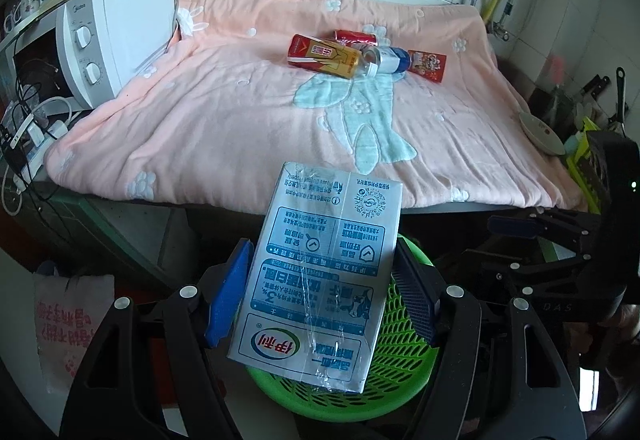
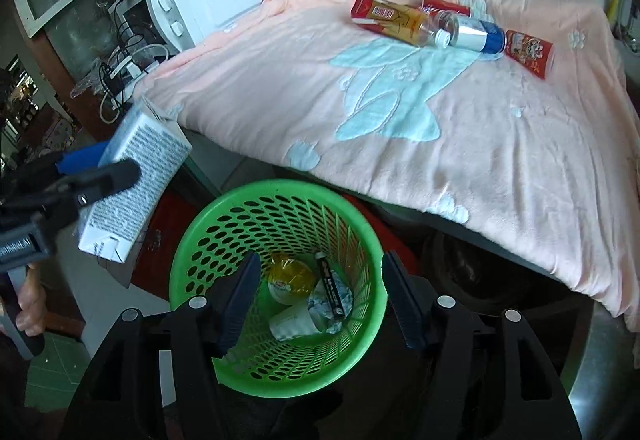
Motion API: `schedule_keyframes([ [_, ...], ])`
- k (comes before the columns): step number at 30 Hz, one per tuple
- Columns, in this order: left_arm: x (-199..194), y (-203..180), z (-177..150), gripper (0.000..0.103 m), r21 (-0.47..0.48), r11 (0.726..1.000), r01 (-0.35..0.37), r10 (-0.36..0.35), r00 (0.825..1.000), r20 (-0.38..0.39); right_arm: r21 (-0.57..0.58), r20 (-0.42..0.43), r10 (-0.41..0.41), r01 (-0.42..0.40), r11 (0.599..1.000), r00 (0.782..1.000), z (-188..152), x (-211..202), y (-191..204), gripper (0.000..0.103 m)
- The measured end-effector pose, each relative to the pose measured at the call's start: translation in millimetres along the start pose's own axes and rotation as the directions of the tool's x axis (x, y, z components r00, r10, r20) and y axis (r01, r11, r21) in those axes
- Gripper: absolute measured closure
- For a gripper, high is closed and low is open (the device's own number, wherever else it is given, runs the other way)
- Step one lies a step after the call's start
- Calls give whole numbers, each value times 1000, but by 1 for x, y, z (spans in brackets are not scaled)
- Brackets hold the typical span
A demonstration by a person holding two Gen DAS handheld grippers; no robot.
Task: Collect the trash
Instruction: 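Lower white milk carton into green basket and open left gripper, then grasp gold-red drink bottle with right gripper while left moves toward snack wrapper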
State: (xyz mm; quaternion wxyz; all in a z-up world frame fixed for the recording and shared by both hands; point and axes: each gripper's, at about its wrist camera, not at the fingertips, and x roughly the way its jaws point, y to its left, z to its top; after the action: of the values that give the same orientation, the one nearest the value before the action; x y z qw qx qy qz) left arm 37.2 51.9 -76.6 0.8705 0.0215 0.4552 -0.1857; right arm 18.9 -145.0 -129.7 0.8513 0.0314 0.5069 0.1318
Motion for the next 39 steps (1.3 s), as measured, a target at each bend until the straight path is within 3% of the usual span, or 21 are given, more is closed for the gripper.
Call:
schedule_keyframes([
  [4,9,-10,2,34,24,1000,19,-18,1000,-22,0,33,-38,38,999,999,2,-11,-7,36],
  [12,21,-24,6,31,71,997,32,-29,998,-49,28,63,-64,62,998,996,9,-22,-23,35],
  [16,23,-26,8,20,82,996,32,-28,998,-48,42,72,-73,70,997,995,20,-24,-30,32],
  [20,27,-23,13,19,89,996,31,-27,998,-54,48,82,-74,71,996,994,37,-24,-38,31],
  [30,35,3,38,15,60,998,5,-2,999,-46,-1,97,-88,88,996,991,112,-6,-59,30],
  [39,52,37,74,14,18,1000,-12,13,999,-33,-97,91,-106,115,989,990,194,36,-76,30],
])
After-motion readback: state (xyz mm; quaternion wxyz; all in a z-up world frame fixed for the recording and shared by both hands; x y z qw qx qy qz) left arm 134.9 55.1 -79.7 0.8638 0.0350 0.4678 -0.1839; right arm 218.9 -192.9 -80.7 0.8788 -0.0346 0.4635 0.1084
